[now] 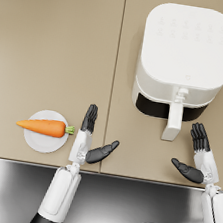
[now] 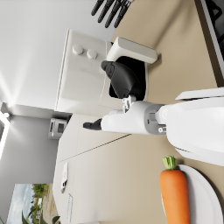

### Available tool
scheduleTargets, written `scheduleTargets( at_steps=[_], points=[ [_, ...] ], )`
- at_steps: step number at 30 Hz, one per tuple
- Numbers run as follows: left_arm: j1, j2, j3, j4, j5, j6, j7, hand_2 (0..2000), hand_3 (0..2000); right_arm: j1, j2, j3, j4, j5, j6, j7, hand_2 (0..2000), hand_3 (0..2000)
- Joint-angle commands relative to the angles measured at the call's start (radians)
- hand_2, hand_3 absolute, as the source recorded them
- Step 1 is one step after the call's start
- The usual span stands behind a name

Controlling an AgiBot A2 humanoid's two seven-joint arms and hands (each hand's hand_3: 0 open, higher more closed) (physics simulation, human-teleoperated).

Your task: Pick up the carrot and place it into the air fryer

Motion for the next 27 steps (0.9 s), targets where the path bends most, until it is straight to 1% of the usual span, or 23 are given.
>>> scheduleTargets(
  at_steps=[1,17,18,19,21,23,25,27],
  points=[
    [0.0,0.0,0.0,0.0,0.0,0.0,0.0,0,0,0.0,0.0,0.0,0.0,0.0,0.0,0.0,0,0],
    [0.0,0.0,0.0,0.0,0.0,0.0,0.0,0,0,0.0,0.0,0.0,0.0,0.0,0.0,0.0,0,0],
    [0.002,0.001,0.03,0.016,0.0,0.0,0.0,0,0,0.002,-0.001,0.03,-0.016,0.0,0.0,0.0,0,0],
    [0.006,0.006,0.003,0.011,0.0,-0.029,-0.028,0,0,0.022,-0.015,0.02,-0.023,0.0,-0.028,0.029,0,0],
    [0.028,0.023,-0.038,0.019,0.0,-0.064,-0.064,0,0,0.067,-0.046,0.004,-0.037,0.0,-0.063,0.064,0,0],
    [0.044,0.035,-0.05,0.051,0.0,-0.082,-0.082,0,0,0.075,-0.057,0.022,-0.058,0.0,-0.081,0.082,0,0],
    [0.024,0.032,-0.072,0.053,0.0,-0.091,-0.091,0,0,0.071,-0.061,0.031,-0.075,0.0,-0.09,0.091,0,0],
    [0.005,0.031,-0.103,0.045,0.088,-0.096,-0.096,0,0,0.059,-0.061,0.034,-0.072,0.088,-0.095,0.096,0,0]
  ],
)
